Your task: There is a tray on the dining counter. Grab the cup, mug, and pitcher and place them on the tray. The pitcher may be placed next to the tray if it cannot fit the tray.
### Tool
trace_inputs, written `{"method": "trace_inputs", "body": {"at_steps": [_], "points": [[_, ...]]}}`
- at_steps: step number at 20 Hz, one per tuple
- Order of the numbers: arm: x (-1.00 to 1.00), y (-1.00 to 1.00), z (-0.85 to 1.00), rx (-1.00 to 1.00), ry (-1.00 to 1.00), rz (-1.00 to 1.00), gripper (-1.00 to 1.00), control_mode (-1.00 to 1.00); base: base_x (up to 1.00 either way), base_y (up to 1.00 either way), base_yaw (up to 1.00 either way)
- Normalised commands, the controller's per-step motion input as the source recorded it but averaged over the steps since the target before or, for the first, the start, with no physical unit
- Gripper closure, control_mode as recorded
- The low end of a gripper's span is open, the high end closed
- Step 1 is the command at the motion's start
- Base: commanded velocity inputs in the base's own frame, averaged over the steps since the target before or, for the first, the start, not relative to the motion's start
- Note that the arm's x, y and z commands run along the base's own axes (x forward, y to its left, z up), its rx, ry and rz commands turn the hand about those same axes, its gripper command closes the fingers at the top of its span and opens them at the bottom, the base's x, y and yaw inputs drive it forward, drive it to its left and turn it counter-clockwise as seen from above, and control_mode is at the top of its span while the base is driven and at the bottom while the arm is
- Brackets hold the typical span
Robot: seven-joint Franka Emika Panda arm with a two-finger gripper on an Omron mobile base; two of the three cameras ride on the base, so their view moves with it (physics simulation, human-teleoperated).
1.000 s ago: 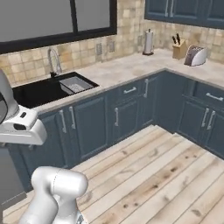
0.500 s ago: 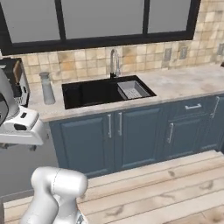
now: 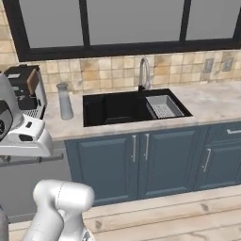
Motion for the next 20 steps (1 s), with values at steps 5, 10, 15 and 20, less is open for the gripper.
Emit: {"method": "trace_inputs", "body": {"at_steps": [5,10,15,20], "points": [[0.0,0.0,0.0,0.0,0.0,0.0,-1.0,1.0,0.8,0.0,0.01],[0.0,0.0,0.0,0.0,0.0,0.0,-1.0,1.0,0.78,-0.02,0.05],[0.0,0.0,0.0,0.0,0.0,0.0,-1.0,1.0,0.63,-0.14,0.15],[0.0,0.0,0.0,0.0,0.0,0.0,-1.0,1.0,0.53,-0.18,0.32]]}}
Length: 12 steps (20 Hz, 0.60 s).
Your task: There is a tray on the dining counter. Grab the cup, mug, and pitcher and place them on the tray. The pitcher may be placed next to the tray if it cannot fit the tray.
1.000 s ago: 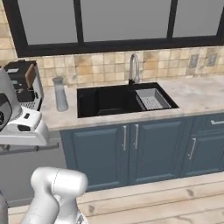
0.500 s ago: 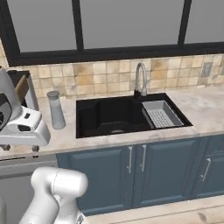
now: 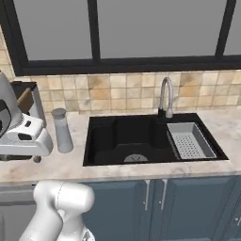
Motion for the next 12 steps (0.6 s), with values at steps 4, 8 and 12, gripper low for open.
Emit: {"method": "trace_inputs", "body": {"at_steps": [4,8,12], "points": [[0.0,0.0,0.0,0.0,0.0,0.0,-1.0,1.0,0.5,-0.25,0.38],[0.0,0.0,0.0,0.0,0.0,0.0,-1.0,1.0,0.51,-0.26,0.37],[0.0,0.0,0.0,0.0,0.0,0.0,-1.0,1.0,0.51,-0.23,0.33]]}}
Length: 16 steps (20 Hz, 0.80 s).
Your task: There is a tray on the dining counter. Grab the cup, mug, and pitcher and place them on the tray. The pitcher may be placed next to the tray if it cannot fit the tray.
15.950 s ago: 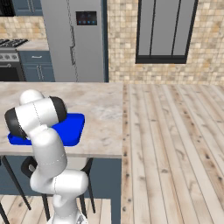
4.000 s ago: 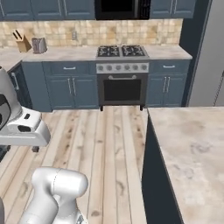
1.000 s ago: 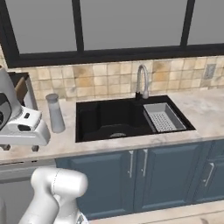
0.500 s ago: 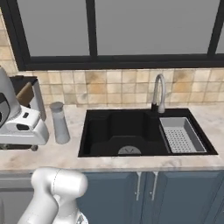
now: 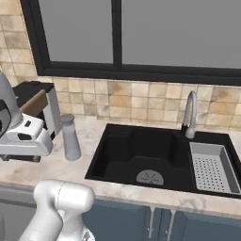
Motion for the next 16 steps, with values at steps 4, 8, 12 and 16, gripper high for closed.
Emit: {"method": "trace_inputs", "body": {"at_steps": [4,8,12,16], "points": [[0.0,0.0,0.0,0.0,0.0,0.0,-1.0,1.0,0.58,-0.24,0.27],[0.0,0.0,0.0,0.0,0.0,0.0,-1.0,1.0,0.66,-0.21,0.25],[0.0,0.0,0.0,0.0,0.0,0.0,-1.0,1.0,0.63,-0.18,0.19],[0.0,0.0,0.0,0.0,0.0,0.0,-1.0,1.0,0.73,-0.04,0.04]]}}
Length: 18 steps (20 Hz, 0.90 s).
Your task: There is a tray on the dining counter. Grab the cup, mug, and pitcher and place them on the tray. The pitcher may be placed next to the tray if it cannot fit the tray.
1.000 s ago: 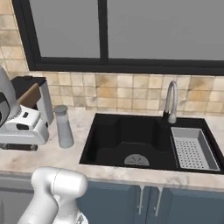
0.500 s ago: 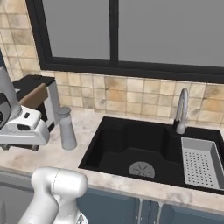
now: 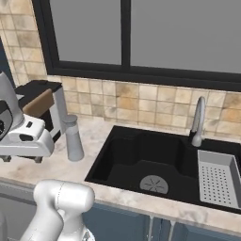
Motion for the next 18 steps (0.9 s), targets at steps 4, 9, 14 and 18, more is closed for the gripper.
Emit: {"method": "trace_inputs", "body": {"at_steps": [4,9,14,18], "points": [[0.0,0.0,0.0,0.0,0.0,0.0,-1.0,1.0,0.73,0.0,0.0],[0.0,0.0,0.0,0.0,0.0,0.0,-1.0,1.0,0.49,-0.01,0.0],[0.48,-0.03,0.0,0.0,0.02,0.0,-1.0,-1.0,0.22,0.0,0.0],[0.96,-0.07,0.0,0.0,0.04,0.0,-1.0,-1.0,0.0,0.0,0.0]]}}
